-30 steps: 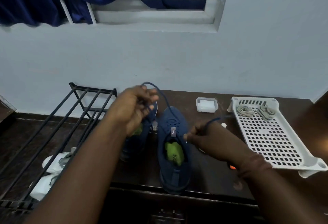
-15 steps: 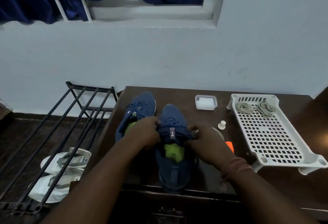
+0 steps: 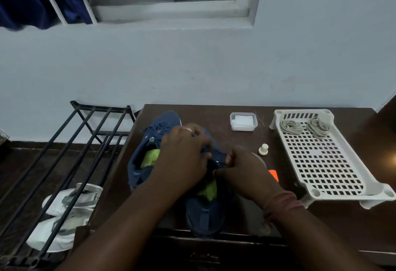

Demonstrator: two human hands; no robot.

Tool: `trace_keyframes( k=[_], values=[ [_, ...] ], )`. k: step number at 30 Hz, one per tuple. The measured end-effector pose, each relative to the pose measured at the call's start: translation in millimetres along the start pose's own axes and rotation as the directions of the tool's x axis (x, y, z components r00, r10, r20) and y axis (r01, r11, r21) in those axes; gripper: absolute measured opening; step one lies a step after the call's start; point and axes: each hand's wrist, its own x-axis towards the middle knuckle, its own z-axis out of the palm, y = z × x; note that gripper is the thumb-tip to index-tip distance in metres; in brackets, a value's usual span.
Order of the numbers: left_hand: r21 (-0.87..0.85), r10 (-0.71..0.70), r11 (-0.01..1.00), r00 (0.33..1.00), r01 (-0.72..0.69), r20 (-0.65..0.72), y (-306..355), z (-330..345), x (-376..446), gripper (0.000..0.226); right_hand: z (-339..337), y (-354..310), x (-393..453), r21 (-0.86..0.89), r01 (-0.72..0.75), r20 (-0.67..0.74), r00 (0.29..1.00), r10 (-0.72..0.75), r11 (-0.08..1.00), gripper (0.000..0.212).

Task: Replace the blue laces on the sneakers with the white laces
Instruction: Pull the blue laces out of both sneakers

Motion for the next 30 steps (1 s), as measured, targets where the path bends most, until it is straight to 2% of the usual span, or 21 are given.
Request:
trace_keyframes(
  k=[1,3,7,9,10,11,13,15,16,17,18,20,21,23,24,25,26,27,28,29,30],
  values=[
    [0.095,-0.019,0.995,0.999,0.015,0.037,2.2,3.3,-0.5,0.020,-0.7,-1.5,-0.1,-0.021,0.001,0.000,1.000,-0.001,1.000,0.028],
    [0.207,-0.063,0.978,0.990,0.036,0.126,-0.4,12.8,-3.0,0.028,0.8,-2.5,1.4,-0.064,-0.006,0.008,1.000,0.006,0.998,0.022],
    [0.209,-0.026,0.978,0.982,-0.015,0.190,2.9,23.5,-7.8,0.025,5.3,-2.7,1.8,-0.039,-0.036,0.051,0.998,0.038,0.999,0.017],
    [0.118,-0.127,0.988,0.970,0.104,0.209,7.8,24.7,-5.6,0.016,2.4,-3.5,0.6,0.037,-0.067,0.074,0.995,0.065,0.997,0.011],
    [-0.038,-0.201,0.976,0.951,0.216,0.234,9.3,21.5,-2.5,0.016,0.3,-3.5,0.0,0.073,-0.089,0.086,0.993,0.082,0.993,0.010],
    [-0.241,-0.258,0.912,0.922,0.331,0.289,8.6,17.2,1.0,0.022,-2.0,-4.2,-1.1,0.107,-0.112,0.108,0.989,0.100,0.988,0.011],
    [-0.609,-0.265,0.653,0.889,0.451,0.375,1.4,9.2,8.5,0.022,-4.5,-6.4,-2.5,0.142,-0.143,0.155,0.981,0.121,0.979,0.015],
    [-0.782,-0.290,0.401,0.876,0.477,0.386,-8.6,4.1,9.7,0.015,-5.3,-8.7,-4.8,0.158,-0.151,0.168,0.978,0.124,0.976,0.016],
    [-0.805,-0.277,0.361,0.878,0.471,0.390,-12.7,3.5,8.8,0.017,-5.1,-9.9,-6.1,0.164,-0.155,0.165,0.978,0.127,0.974,0.015],
    [-0.789,-0.254,0.408,0.887,0.460,0.386,-15.9,4.4,8.5,0.023,-5.4,-11.3,-7.5,0.167,-0.156,0.158,0.979,0.130,0.974,0.015],
    [-0.732,-0.221,0.528,0.902,0.430,0.370,-16.7,4.8,7.6,0.029,-5.8,-12.7,-8.8,0.165,-0.156,0.152,0.980,0.131,0.974,0.014],
    [-0.479,-0.125,0.835,0.942,0.270,0.312,-18.0,6.1,7.0,0.034,-6.0,-14.0,-10.7,0.161,-0.157,0.141,0.981,0.135,0.974,0.013],
    [-0.308,-0.058,0.940,0.958,0.147,0.280,-18.8,5.4,7.8,0.032,-6.1,-14.3,-11.0,0.160,-0.159,0.137,0.981,0.138,0.974,0.012],
    [-0.069,0.042,0.997,0.965,-0.025,0.260,-19.2,4.3,6.8,0.022,-5.9,-14.5,-11.6,0.156,-0.157,0.136,0.981,0.136,0.975,0.011],
    [-0.042,0.064,0.998,0.970,-0.055,0.234,-18.2,5.5,6.3,0.016,-5.7,-14.5,-11.4,0.149,-0.153,0.136,0.982,0.133,0.977,0.010],
    [-0.080,0.062,0.996,0.978,-0.047,0.197,-16.5,5.4,5.9,0.011,-5.5,-14.4,-11.2,0.141,-0.149,0.136,0.982,0.130,0.979,0.011],
    [-0.192,0.032,0.981,0.987,-0.001,0.157,-12.5,3.7,6.1,0.010,-5.0,-14.3,-10.8,0.133,-0.147,0.137,0.982,0.129,0.980,0.011],
    [-0.361,-0.035,0.929,0.992,0.075,0.118,-9.7,2.1,7.3,0.009,-4.8,-13.9,-10.2,0.127,-0.147,0.138,0.982,0.129,0.981,0.012],
    [-0.562,-0.139,0.807,0.983,0.181,0.118,-6.2,-1.8,9.1,0.012,-4.5,-13.3,-9.4,0.126,-0.150,0.140,0.981,0.132,0.981,0.013],
    [-0.747,-0.239,0.602,0.956,0.282,0.168,-4.4,-7.2,11.3,0.017,-4.2,-12.9,-9.0,0.130,-0.152,0.142,0.981,0.133,0.980,0.014],
    [-0.870,-0.298,0.355,0.923,0.343,0.243,-4.9,-13.6,14.1,0.023,-4.0,-12.2,-8.2,0.135,-0.152,0.142,0.981,0.133,0.979,0.014]
  ],
)
